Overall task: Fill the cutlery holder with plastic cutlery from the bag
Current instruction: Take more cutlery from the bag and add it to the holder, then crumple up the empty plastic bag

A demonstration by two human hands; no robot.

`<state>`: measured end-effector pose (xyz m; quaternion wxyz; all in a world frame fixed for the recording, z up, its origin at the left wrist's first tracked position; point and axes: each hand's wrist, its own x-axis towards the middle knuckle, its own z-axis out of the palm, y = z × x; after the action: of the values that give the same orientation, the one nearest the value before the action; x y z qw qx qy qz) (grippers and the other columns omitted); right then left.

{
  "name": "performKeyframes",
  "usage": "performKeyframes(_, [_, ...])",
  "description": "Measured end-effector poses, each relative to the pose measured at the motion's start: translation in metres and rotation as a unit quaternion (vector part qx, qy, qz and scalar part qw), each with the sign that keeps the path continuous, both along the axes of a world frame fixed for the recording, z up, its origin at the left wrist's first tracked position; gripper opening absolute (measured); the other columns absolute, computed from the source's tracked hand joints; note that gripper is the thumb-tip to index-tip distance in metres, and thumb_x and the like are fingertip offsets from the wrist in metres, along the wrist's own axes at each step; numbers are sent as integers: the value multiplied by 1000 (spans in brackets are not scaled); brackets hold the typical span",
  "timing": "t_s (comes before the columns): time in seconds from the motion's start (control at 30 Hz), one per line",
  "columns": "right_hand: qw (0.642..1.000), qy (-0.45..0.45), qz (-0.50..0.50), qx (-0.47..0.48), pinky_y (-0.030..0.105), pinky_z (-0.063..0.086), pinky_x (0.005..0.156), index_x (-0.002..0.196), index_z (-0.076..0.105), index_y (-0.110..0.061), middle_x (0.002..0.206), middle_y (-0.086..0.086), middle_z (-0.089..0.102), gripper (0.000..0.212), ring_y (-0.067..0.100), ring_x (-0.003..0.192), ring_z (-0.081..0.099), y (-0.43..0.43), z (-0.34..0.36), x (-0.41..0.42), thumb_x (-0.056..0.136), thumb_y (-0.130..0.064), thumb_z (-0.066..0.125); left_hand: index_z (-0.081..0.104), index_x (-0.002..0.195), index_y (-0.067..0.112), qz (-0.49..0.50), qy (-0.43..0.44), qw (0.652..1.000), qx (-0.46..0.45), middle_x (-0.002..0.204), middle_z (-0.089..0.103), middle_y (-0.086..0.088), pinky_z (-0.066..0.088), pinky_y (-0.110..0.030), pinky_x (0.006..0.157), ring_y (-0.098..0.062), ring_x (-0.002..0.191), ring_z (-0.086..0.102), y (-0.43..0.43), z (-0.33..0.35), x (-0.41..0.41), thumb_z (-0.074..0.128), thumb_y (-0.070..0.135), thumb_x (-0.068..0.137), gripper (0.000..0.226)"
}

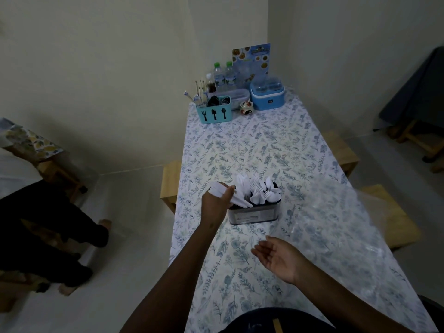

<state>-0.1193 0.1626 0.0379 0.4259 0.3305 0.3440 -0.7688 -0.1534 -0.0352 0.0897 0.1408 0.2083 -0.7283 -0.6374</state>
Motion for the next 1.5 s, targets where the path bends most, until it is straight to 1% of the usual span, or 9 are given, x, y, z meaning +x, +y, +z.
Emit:
performKeyframes(0.17, [1000, 2, -6, -3, 30, 59, 61, 88, 59, 3, 88, 21, 62, 21, 33, 90, 64, 1, -2, -6, 93, -17, 56, 67, 74, -1, 1, -1, 995, -102, 71, 68, -10, 49, -32, 62, -15, 64, 62, 7, -10, -19, 72, 22, 86, 26])
performKeyframes(0.5, [1000, -10, -19, 15, 26, 59, 52, 87, 59, 3, 88, 20, 61, 18, 33, 88, 64, 5, -7, -7, 93, -13, 55, 57, 88, 18, -62, -16, 969, -239, 87, 57, 4, 42, -23, 72, -7, 81, 53, 24, -33, -28, 71, 36, 84, 23])
performKeyframes(0.73, [998, 13, -12, 55, 21, 57, 54, 87, 61, 3, 84, 17, 63, 17, 29, 85, 64, 17, -16, -10, 92, -13, 56, 49, 105, 18, -60, -16, 977, -203, 88, 50, 11, 40, -10, 63, 2, 79, 50, 29, -33, -20, 78, 41, 75, 48])
performKeyframes(0.9, [998, 22, -12, 56, 23, 57, 53, 87, 61, 3, 82, 16, 63, 18, 29, 83, 64, 26, -17, -9, 92, -13, 55, 51, 90, 17, -66, -2, 978, -197, 80, 57, -3, 44, -24, 64, -11, 71, 55, 26, -42, -13, 66, 32, 90, 21])
performKeyframes(1.07, [983, 118, 50, 129, 25, 54, 56, 89, 61, -1, 80, 13, 65, 12, 24, 75, 64, 33, -17, -7, 92, -11, 57, 54, 113, 14, -72, -5, 984, -164, 102, 61, 3, 46, -7, 74, 2, 91, 59, 30, -38, 4, 66, 12, 89, 27])
performKeyframes(1.13, [942, 212, 121, 230, 25, 51, 63, 88, 62, -4, 85, 10, 66, 6, 20, 74, 62, 41, -18, -5, 89, -9, 58, 49, 125, 10, -52, 9, 983, -175, 119, 56, -1, 47, -15, 84, -7, 105, 56, 33, -49, 18, 63, 9, 89, 38])
performKeyframes(1.23, [791, 379, 255, 408, 13, 43, 61, 83, 63, -16, 88, 0, 65, 7, 12, 79, 59, 66, -27, -1, 83, -10, 62, 39, 139, 11, -23, -5, 987, -162, 128, 47, 0, 52, -23, 83, -13, 106, 55, 48, -66, 43, 58, 11, 93, 50])
performKeyframes(1.33, [679, 450, 340, 470, 8, 36, 62, 89, 57, -22, 94, -2, 58, 18, 9, 84, 55, 99, -45, 7, 80, -10, 67, 35, 140, 12, -31, -53, 987, -149, 125, 44, 2, 52, -29, 86, -13, 106, 53, 68, -82, 62, 59, 17, 93, 53])
performKeyframes(1.5, [522, 457, 444, 567, 33, 44, 86, 122, 50, -20, 121, 2, 46, 43, 22, 113, 45, 146, -83, 30, 81, -14, 60, 48, 132, 9, -197, -114, 947, -226, 125, 51, -4, 46, -22, 88, -15, 102, 57, 99, -109, 76, 60, 18, 93, 42])
